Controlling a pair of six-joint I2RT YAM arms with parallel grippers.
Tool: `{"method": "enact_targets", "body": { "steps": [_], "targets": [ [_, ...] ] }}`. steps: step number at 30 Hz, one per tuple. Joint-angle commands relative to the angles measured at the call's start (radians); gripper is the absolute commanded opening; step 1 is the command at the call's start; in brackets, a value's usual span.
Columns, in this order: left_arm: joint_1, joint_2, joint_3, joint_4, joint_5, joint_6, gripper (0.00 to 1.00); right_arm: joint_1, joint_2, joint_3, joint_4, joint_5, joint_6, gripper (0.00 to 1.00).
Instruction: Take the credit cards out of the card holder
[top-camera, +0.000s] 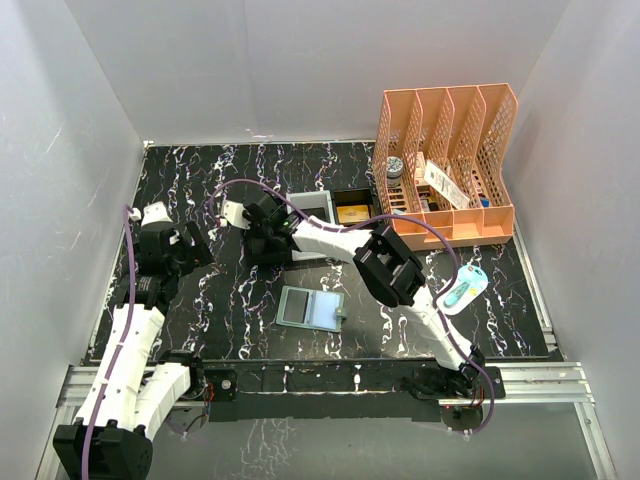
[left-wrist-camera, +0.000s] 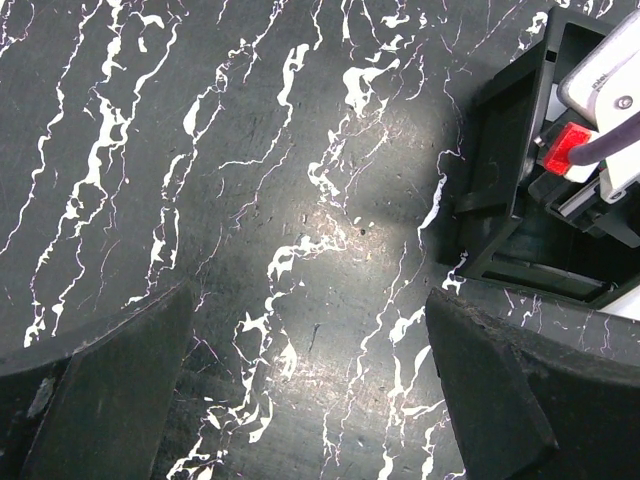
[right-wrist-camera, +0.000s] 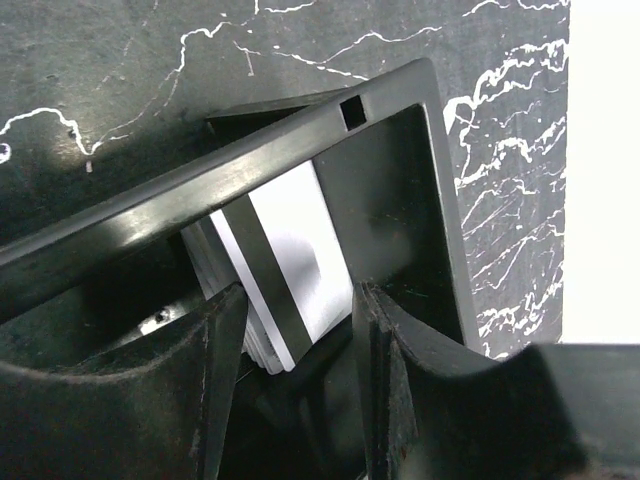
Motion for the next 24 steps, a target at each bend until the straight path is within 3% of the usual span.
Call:
{"method": "enact_targets", "body": {
  "steps": [1,9,14,21,24],
  "targets": [
    [0.004,-0.005,0.022,-0.008,-0.027,0.003,0.99,-0.010,-0.059,0.083,-0.005,-0.062,0.050,0.45],
    [0.004,-0.016,0.022,-0.010,-0.035,0.000,0.99,-0.018,-0.136,0.088,0.013,-0.067,0.160,0.48],
    [0.004,-0.018,0.022,-0.011,-0.028,0.001,0.99,-0.018,-0.293,-0.049,0.117,-0.003,0.337,0.50],
    [0.003,-0.043,0.010,0.003,0.009,0.014,0.99,-0.018,-0.666,-0.517,0.243,0.086,0.799,0.71],
    [0.003,-0.051,0.006,0.009,0.044,0.022,0.99,-0.018,-0.832,-0.736,0.262,0.071,1.167,0.74]
  ]
}}
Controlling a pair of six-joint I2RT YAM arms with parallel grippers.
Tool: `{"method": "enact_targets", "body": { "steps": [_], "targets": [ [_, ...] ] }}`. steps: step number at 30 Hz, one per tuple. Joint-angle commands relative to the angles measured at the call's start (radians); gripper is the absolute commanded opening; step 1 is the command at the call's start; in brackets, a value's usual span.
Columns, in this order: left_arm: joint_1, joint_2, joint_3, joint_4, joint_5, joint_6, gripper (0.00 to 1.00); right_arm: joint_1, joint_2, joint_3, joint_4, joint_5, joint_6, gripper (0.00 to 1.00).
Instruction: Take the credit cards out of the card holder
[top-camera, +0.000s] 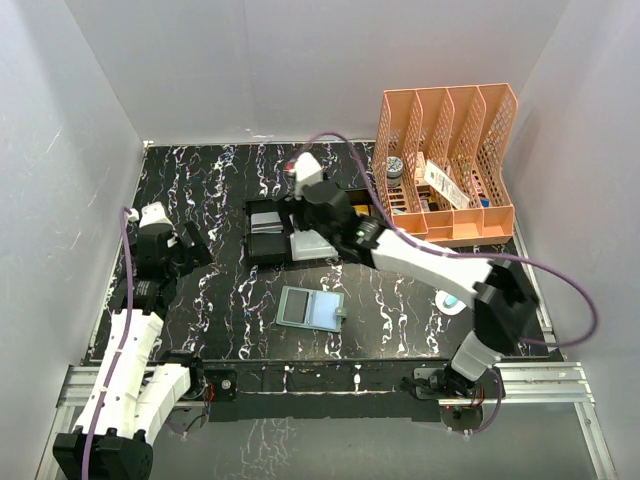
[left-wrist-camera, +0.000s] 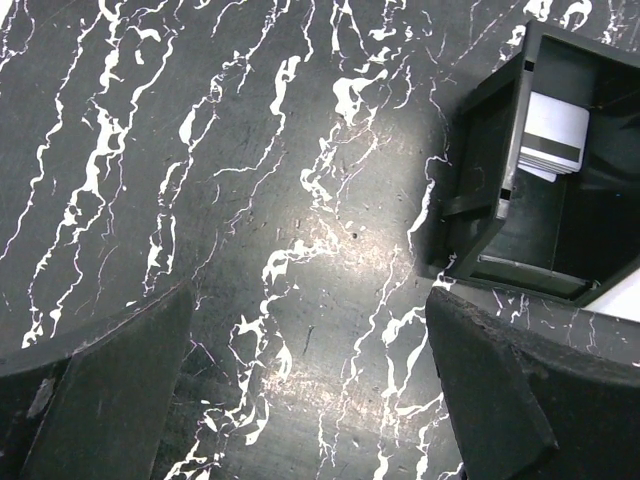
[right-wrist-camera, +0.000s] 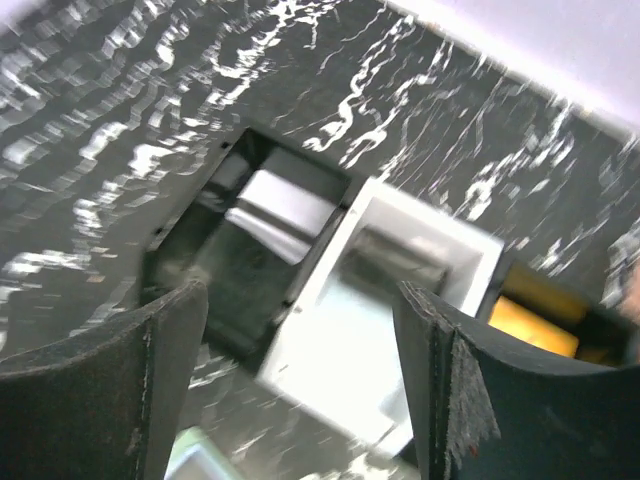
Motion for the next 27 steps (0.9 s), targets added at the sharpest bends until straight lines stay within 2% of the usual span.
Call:
{"method": "enact_targets", "body": {
  "steps": [1,3,8,11,13,18,20,21,24,27],
  "targets": [
    [0.004,-0.025,0.005,0.012,0.051,0.025,0.99,-0.005,-0.190,-0.265,0.110,-0.044,0.545,0.76],
    [0.004,-0.025,0.003,0.017,0.069,0.030,0.99,-0.005,-0.243,-0.367,0.135,-0.162,0.645,0.79],
    [0.003,-0.022,-0.001,0.026,0.127,0.039,0.99,-0.005,-0.341,-0.561,0.166,-0.260,0.829,0.81],
    [0.003,-0.018,-0.009,0.040,0.232,0.014,0.99,-0.005,-0.378,-0.687,0.270,-0.317,0.920,0.81],
    [0.002,-0.015,-0.030,0.071,0.415,-0.019,0.97,-0.005,-0.384,-0.742,0.324,-0.362,0.975,0.78],
    [0.000,0.020,-0.110,0.201,0.901,-0.161,0.87,-0.005,-0.365,-0.794,0.382,-0.488,1.055,0.73],
    [-0.034,0.045,-0.149,0.283,1.035,-0.238,0.84,-0.003,-0.344,-0.824,0.443,-0.527,1.085,0.70],
    [-0.066,0.045,-0.160,0.293,1.032,-0.249,0.84,-0.001,-0.334,-0.837,0.473,-0.542,1.099,0.68],
    [-0.199,0.025,-0.164,0.230,0.844,-0.237,0.83,0.001,-0.315,-0.867,0.515,-0.548,1.137,0.63],
    [-0.250,0.039,-0.193,0.252,0.810,-0.312,0.80,0.001,-0.324,-0.905,0.482,-0.463,1.178,0.61]
  ]
}}
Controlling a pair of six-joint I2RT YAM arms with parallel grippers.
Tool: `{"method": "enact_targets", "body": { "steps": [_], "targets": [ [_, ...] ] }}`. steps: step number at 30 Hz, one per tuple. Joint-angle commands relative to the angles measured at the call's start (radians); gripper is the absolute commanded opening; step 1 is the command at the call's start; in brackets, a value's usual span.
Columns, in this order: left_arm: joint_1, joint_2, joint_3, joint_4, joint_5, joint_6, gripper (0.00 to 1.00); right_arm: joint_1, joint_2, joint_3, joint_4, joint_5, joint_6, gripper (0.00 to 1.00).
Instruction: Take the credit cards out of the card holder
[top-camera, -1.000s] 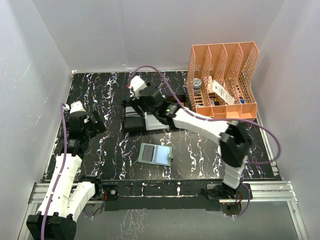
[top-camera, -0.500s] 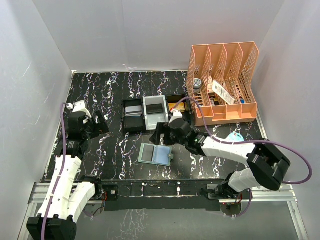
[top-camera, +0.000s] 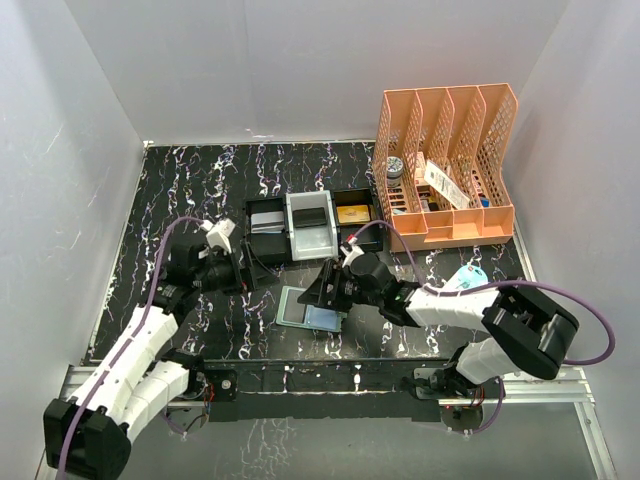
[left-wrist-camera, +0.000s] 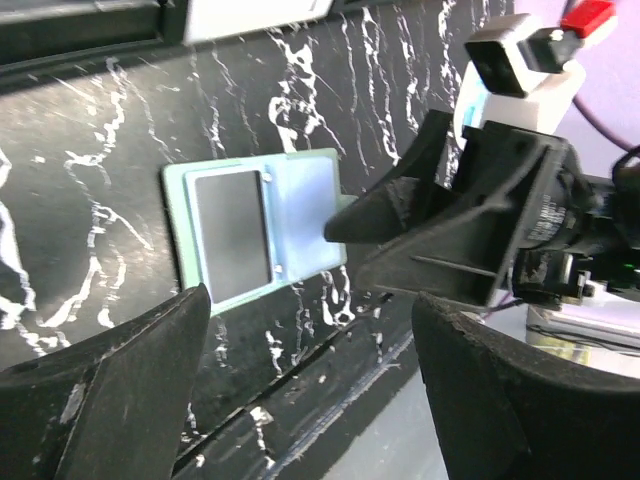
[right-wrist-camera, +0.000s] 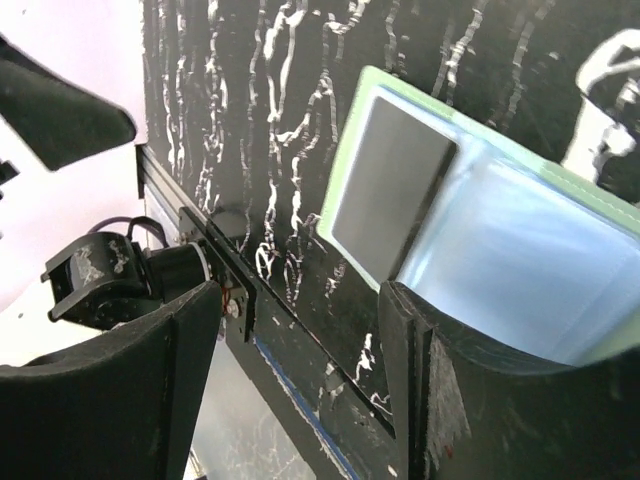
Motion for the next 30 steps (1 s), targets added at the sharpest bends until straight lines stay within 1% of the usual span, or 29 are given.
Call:
{"method": "enact_targets", "body": {
  "steps": [1,3,5,6,8,10,13,17,22,30],
  "targets": [
    [-0.081,-0.007,-0.044,0.071,0.006,-0.137,0.78,0.004,-0.015,-0.059,0.082,0.063,0.106,0.60],
    [-0.114,-0.014,-0.090,0.134,-0.017,-0.187,0.75,0.004,-0.025,-0.092,0.127,0.070,0.121,0.58],
    [-0.141,-0.016,-0.117,0.181,-0.053,-0.209,0.71,0.004,-0.016,-0.104,0.163,0.051,0.124,0.53],
    [-0.146,-0.007,-0.118,0.184,-0.070,-0.211,0.69,0.004,-0.004,-0.097,0.166,0.035,0.123,0.50],
    [-0.150,0.023,-0.105,0.176,-0.100,-0.205,0.68,0.004,0.022,-0.067,0.127,0.014,0.114,0.48],
    [-0.156,0.059,-0.088,0.183,-0.105,-0.202,0.68,0.004,0.047,-0.047,0.120,-0.004,0.111,0.47],
    [-0.173,0.114,-0.056,0.182,-0.125,-0.195,0.61,0.004,0.083,-0.035,0.167,-0.033,0.126,0.46],
    [-0.195,0.159,-0.025,0.166,-0.163,-0.184,0.59,0.003,0.145,-0.001,0.215,-0.055,0.144,0.45],
    [-0.218,0.213,-0.015,0.172,-0.168,-0.183,0.57,0.003,0.203,0.026,0.162,-0.002,0.140,0.43],
    [-0.277,0.315,0.018,0.163,-0.215,-0.165,0.47,0.003,0.220,0.002,0.093,0.065,0.149,0.44]
  ]
}}
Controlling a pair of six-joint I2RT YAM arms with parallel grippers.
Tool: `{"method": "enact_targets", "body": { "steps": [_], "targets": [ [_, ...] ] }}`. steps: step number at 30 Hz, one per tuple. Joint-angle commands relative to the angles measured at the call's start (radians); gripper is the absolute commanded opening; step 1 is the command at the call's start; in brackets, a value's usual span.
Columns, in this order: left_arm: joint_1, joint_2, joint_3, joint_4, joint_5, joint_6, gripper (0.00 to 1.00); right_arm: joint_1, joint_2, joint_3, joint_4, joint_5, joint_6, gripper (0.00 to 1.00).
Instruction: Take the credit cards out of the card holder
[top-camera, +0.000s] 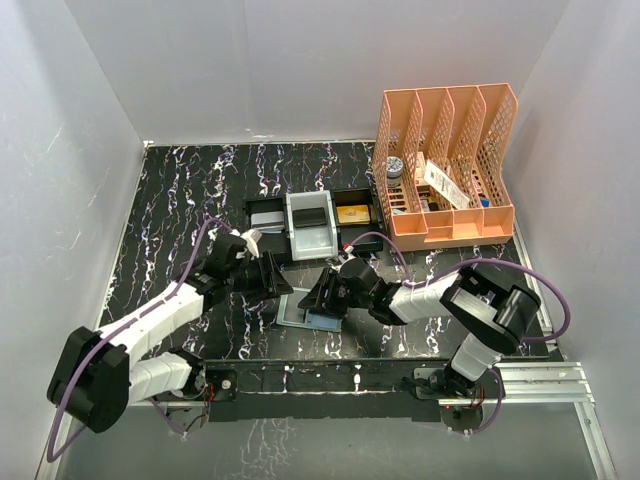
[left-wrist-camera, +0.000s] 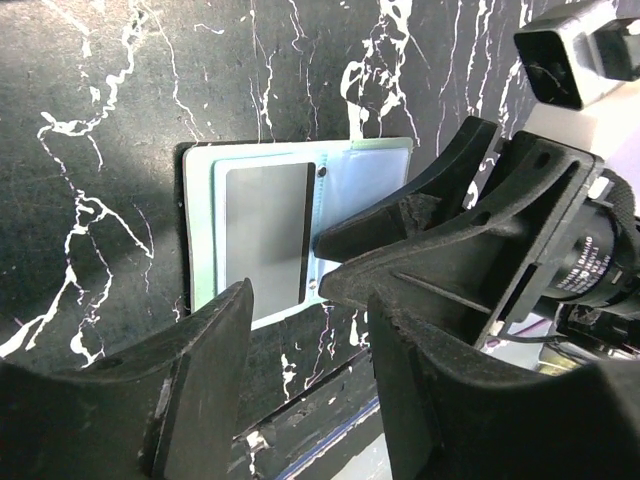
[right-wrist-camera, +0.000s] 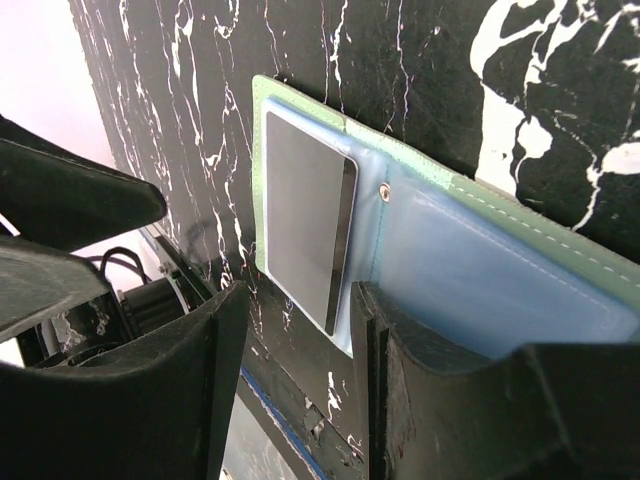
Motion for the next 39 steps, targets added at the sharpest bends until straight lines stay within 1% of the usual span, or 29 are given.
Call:
{"method": "enact_targets", "body": {
  "steps": [1,6,8,9,11,14,17,21,24,27,30,35,39],
  "targets": [
    [-0.038,0.048,0.054,-0.001,-0.030,0.021,0.46,0.002,0.002,0.010,-0.023,0.057,0.001,0.44],
    [-0.073,0.129,0.065,0.002,-0.068,0.005,0.40,0.002,0.021,0.027,-0.064,0.075,0.002,0.41],
    [-0.080,0.158,0.065,-0.014,-0.097,0.000,0.37,0.002,0.026,0.028,-0.073,0.083,0.009,0.39],
    [-0.084,0.172,0.066,-0.017,-0.101,0.002,0.37,0.002,0.027,0.024,-0.072,0.085,0.015,0.36],
    [-0.095,0.196,0.069,-0.021,-0.104,0.009,0.36,0.002,0.026,0.017,-0.066,0.096,0.025,0.34],
    [-0.112,0.231,0.076,-0.038,-0.118,0.020,0.35,0.002,0.024,0.015,-0.063,0.103,0.029,0.33],
    [-0.127,0.248,0.077,-0.065,-0.161,0.023,0.32,0.002,0.025,0.021,-0.064,0.102,0.031,0.33],
    [-0.131,0.247,0.062,-0.067,-0.157,0.021,0.29,0.002,0.033,0.028,-0.065,0.096,0.029,0.32],
    [-0.133,0.233,0.049,-0.057,-0.152,0.015,0.26,0.002,0.028,0.010,-0.034,0.107,0.039,0.26],
    [-0.133,0.226,0.043,-0.054,-0.155,0.014,0.24,0.002,0.034,-0.002,0.026,0.079,0.041,0.22],
    [-0.133,0.230,0.043,-0.059,-0.153,0.018,0.23,0.002,0.052,0.017,0.034,0.048,0.030,0.20],
    [-0.133,0.231,0.043,-0.067,-0.150,0.024,0.21,0.002,0.070,0.026,0.057,0.020,0.024,0.10],
    [-0.133,0.227,0.042,-0.072,-0.153,0.024,0.21,0.002,0.065,0.019,0.063,0.014,0.024,0.05]
  ]
}}
